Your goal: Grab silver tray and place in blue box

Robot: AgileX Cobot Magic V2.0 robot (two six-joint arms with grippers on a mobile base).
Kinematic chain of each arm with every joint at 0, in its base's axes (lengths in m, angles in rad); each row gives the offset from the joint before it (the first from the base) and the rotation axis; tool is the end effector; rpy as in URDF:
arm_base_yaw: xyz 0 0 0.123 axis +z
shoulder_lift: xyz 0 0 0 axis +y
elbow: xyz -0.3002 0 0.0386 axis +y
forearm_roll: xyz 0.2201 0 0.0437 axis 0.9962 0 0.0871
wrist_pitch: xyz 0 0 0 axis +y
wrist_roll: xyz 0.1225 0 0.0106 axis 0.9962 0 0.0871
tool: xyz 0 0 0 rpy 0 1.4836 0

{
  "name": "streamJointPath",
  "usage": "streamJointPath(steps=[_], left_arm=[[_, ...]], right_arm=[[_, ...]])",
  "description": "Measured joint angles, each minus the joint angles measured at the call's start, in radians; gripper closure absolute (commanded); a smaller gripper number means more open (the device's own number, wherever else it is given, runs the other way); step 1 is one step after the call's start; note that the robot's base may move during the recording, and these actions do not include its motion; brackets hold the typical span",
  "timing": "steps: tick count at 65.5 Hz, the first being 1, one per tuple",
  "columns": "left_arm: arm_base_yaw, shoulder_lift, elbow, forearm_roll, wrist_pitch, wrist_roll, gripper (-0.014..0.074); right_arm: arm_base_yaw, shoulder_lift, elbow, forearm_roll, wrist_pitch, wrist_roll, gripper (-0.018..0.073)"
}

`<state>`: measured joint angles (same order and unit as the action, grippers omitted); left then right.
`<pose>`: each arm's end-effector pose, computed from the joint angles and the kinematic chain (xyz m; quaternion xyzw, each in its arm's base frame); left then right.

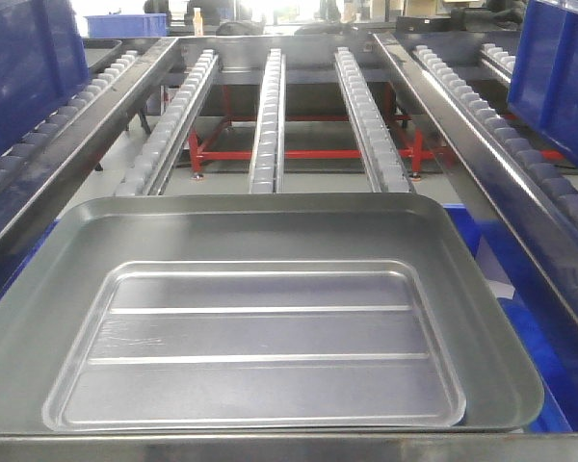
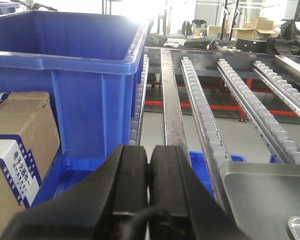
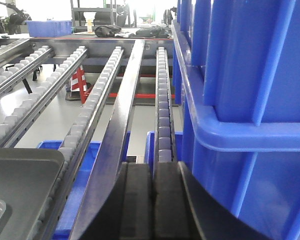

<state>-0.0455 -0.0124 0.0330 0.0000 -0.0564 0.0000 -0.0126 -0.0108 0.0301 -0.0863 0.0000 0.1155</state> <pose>0.0423 -0.0019 0.2120 0.0151 0.6621 -0.0170 0.7490 0.0430 -0.0006 0.2060 0.0143 0.6825 0.0061 0.7307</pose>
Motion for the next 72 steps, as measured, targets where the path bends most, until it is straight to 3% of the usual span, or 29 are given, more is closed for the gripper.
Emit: streamJointPath(steps=[9, 12, 24, 41, 56, 72], left_arm=[[0.000, 0.000, 0.000, -0.005, 0.002, 0.000, 0.0604], [0.000, 0.000, -0.021, -0.005, 0.050, 0.000, 0.0604], [0.000, 0.100, -0.267, -0.015, 0.402, 0.000, 0.0604], [0.000, 0.500, -0.566, -0.096, 0.833, 0.000, 0.0604], [0.000, 0.768, -0.589, -0.126, 0.887, 0.000, 0.0604], [0.000, 0.922, -0.589, -0.287, 0.803, 0.000, 0.0603]], right_arm=[[0.000, 0.000, -0.003, 0.000, 0.007, 0.000, 0.0504], [0.000, 0.000, -0.026, 0.000, 0.038, 0.000, 0.0504], [0.000, 0.087, -0.215, 0.002, 0.285, 0.000, 0.0504], [0.000, 0.493, -0.462, 0.093, 0.719, 0.000, 0.0504], [0.000, 0.828, -0.502, 0.167, 0.818, 0.000, 0.0504], [0.000, 0.952, -0.506, 0.242, 0.783, -0.001, 0.0504]])
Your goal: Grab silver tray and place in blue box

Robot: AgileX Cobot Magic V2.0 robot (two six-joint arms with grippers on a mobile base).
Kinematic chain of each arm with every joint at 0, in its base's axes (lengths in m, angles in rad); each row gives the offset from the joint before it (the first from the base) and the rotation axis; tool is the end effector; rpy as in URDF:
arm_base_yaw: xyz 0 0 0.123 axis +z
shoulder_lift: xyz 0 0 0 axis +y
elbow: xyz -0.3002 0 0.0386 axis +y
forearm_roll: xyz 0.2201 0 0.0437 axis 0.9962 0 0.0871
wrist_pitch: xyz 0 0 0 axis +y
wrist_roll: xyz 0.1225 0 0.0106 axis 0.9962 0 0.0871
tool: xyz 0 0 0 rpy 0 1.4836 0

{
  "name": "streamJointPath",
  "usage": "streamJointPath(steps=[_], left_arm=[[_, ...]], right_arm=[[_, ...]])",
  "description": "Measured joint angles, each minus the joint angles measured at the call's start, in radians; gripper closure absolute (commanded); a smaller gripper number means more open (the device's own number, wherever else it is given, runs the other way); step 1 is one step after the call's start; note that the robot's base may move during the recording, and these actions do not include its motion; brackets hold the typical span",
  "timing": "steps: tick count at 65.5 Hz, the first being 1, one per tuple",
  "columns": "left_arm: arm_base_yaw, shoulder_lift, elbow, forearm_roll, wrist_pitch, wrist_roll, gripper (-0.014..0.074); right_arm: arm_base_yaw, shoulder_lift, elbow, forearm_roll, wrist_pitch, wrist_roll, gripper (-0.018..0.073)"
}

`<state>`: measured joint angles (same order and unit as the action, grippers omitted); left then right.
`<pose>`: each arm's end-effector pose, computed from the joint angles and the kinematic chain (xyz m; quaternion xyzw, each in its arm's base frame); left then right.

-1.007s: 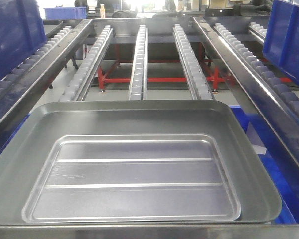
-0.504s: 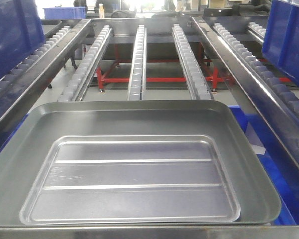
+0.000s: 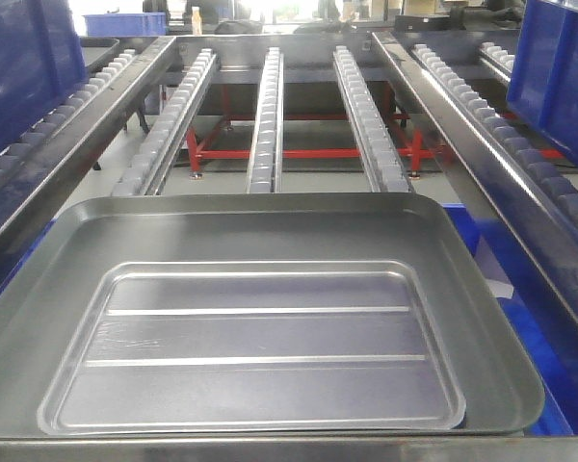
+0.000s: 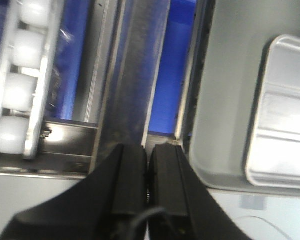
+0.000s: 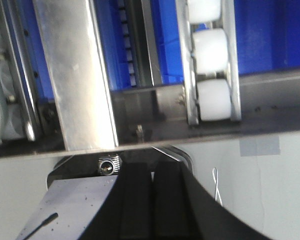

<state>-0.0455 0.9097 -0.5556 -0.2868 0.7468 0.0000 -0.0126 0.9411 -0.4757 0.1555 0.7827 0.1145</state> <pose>0.1324 -0.0297 0.2472 -0.0525 0.9530 -0.1283 0.2693 0.1202 0.0119 0.2168 0.1047 0.9714 0.0751 0.1993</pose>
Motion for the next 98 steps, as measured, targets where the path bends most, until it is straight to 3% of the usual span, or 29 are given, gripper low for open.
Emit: streamJointPath(steps=[9, 15, 22, 30, 41, 52, 60, 74, 98], left_arm=[[-0.003, 0.038, -0.011, -0.049, 0.000, 0.000, 0.0602], [-0.058, 0.041, -0.043, -0.017, 0.006, -0.040, 0.0602], [-0.151, 0.052, -0.074, 0.156, 0.006, -0.252, 0.0602], [-0.279, 0.095, -0.086, 0.347, 0.017, -0.493, 0.0602], [-0.471, 0.190, -0.095, 0.399, 0.005, -0.654, 0.0602], [-0.597, 0.297, -0.098, 0.406, -0.062, -0.769, 0.0602], [-0.622, 0.378, -0.131, 0.413, -0.073, -0.799, 0.0602], [-0.627, 0.530, -0.284, 0.492, -0.027, -0.807, 0.0602], [-0.627, 0.611, -0.374, 0.498, -0.042, -0.806, 0.0601]], right_arm=[[0.019, 0.004, -0.005, 0.004, -0.014, -0.016, 0.0504], [0.087, 0.004, -0.016, 0.004, -0.016, -0.014, 0.0504], [0.191, 0.012, -0.052, -0.003, -0.018, 0.070, 0.0504], [0.308, 0.065, -0.114, -0.095, -0.020, 0.270, 0.0504], [0.499, 0.222, -0.231, -0.300, -0.015, 0.541, 0.0504], [0.615, 0.400, -0.346, -0.318, -0.021, 0.644, 0.0504], [0.639, 0.506, -0.402, -0.296, -0.045, 0.655, 0.0504], [0.641, 0.582, -0.428, -0.296, -0.101, 0.657, 0.0504], [0.641, 0.585, -0.428, -0.294, -0.123, 0.660, 0.0504]])
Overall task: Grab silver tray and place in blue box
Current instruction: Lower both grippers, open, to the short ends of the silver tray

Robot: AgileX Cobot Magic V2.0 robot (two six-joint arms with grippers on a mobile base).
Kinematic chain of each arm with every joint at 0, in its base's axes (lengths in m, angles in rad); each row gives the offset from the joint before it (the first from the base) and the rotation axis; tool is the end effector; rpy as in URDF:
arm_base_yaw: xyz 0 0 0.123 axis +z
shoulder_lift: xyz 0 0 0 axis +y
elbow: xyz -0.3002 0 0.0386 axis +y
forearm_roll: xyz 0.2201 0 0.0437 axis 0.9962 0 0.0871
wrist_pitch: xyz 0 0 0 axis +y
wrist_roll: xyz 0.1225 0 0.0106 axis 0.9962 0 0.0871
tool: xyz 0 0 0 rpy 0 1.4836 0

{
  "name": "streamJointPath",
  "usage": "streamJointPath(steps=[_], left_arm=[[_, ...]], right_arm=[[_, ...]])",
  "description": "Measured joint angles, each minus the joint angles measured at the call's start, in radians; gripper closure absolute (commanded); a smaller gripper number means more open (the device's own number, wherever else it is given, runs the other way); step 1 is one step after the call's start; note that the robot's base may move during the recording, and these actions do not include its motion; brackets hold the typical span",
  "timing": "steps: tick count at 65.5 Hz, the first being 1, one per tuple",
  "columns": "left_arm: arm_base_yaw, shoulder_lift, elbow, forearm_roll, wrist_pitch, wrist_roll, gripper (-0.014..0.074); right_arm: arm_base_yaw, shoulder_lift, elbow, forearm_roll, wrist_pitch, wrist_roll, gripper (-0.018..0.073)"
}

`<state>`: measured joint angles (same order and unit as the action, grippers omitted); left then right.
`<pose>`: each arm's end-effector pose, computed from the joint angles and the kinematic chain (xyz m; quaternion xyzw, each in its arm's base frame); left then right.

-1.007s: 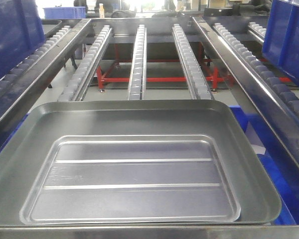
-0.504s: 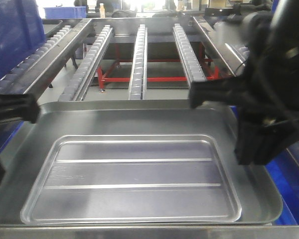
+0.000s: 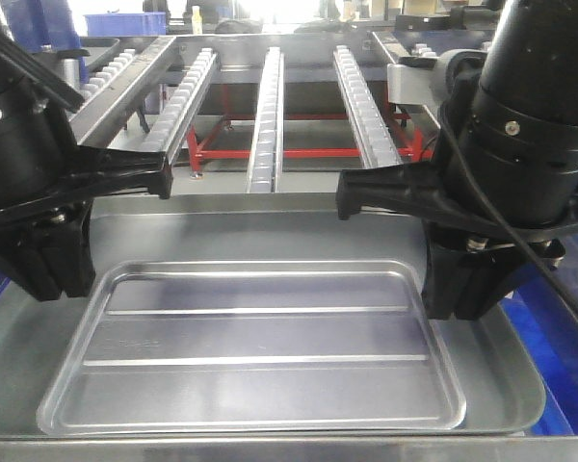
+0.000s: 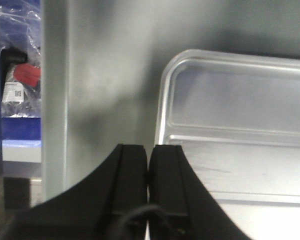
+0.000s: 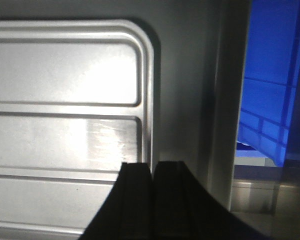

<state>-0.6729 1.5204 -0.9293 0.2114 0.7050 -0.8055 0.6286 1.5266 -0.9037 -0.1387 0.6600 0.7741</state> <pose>0.2253 -0.1582 0.2249 0.0018 0.9805 -0.0602 0.1873 0.2285 0.1532 0.2179 0.0255 0.9808 0.0803 0.1756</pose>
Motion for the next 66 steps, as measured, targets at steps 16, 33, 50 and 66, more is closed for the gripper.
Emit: streamJointPath(steps=[16, 33, 50, 66], left_arm=[[0.000, 0.000, 0.015, 0.000, -0.008, 0.013, 0.0601], [-0.067, 0.002, 0.018, 0.031, -0.012, 0.003, 0.0602], [-0.083, 0.002, 0.028, 0.056, -0.017, -0.076, 0.0602], [-0.083, 0.002, 0.068, 0.061, -0.019, -0.098, 0.0602]], right_arm=[[0.000, 0.000, -0.002, 0.000, -0.006, 0.002, 0.0504], [0.000, 0.000, -0.002, -0.008, -0.004, 0.002, 0.0504], [0.000, 0.000, 0.007, -0.010, -0.004, 0.002, 0.0504], [0.010, 0.000, 0.048, -0.012, -0.040, 0.004, 0.0504]])
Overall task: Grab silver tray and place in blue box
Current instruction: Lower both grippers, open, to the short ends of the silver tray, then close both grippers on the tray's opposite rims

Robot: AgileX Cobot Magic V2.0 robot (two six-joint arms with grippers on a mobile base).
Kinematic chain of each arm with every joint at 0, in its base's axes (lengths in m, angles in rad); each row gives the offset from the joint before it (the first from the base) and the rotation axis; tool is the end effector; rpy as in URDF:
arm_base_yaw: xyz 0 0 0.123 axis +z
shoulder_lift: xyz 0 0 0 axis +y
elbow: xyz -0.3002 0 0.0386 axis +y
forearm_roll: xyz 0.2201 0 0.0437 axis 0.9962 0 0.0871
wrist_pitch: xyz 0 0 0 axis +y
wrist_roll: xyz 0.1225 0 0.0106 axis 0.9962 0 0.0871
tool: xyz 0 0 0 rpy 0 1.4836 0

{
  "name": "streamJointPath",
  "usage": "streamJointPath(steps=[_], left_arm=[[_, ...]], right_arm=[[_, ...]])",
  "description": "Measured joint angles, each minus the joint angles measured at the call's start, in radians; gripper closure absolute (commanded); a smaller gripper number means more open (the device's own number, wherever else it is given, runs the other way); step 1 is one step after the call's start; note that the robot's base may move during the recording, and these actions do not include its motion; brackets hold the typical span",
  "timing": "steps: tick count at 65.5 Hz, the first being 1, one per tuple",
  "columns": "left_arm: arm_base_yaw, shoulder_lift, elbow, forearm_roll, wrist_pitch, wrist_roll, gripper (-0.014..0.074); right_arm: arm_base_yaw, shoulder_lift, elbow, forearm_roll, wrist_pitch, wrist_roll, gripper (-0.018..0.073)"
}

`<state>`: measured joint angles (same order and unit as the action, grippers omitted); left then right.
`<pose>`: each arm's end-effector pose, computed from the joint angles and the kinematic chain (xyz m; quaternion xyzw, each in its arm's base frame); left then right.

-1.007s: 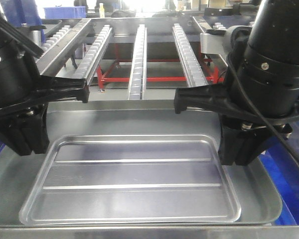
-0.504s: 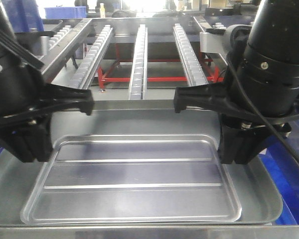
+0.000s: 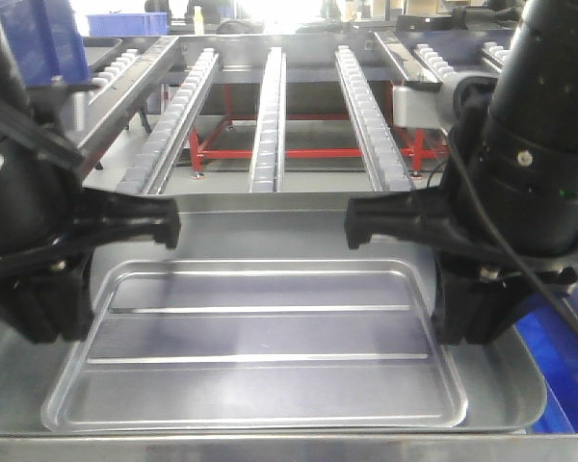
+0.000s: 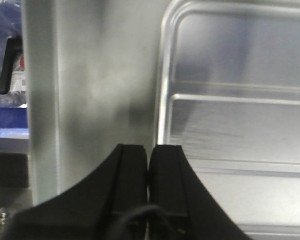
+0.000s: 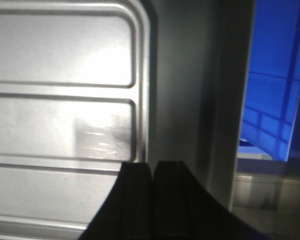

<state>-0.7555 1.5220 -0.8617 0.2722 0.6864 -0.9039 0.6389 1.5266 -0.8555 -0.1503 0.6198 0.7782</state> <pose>0.2063 -0.1655 0.2096 0.0175 0.9828 -0.0450 0.1784 0.2226 0.1520 0.2078 0.0162 0.9817 0.0774 0.1734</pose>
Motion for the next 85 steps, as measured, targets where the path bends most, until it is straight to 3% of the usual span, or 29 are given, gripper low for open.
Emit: streamJointPath(steps=[47, 52, 67, 85], left_arm=[[0.000, 0.000, 0.002, 0.015, -0.022, -0.005, 0.0602], [0.000, 0.000, 0.002, 0.013, -0.022, -0.005, 0.0602], [0.000, 0.000, 0.002, 0.003, -0.022, -0.005, 0.0602], [0.000, 0.000, 0.002, 0.001, -0.022, -0.005, 0.0602]], right_arm=[[0.002, 0.000, 0.000, 0.000, -0.018, 0.002, 0.0498], [0.002, 0.000, 0.000, 0.000, -0.018, 0.002, 0.0445], [0.002, 0.000, 0.000, 0.000, -0.018, 0.002, 0.0143], [0.002, 0.000, 0.000, 0.000, -0.018, 0.002, 0.0134]])
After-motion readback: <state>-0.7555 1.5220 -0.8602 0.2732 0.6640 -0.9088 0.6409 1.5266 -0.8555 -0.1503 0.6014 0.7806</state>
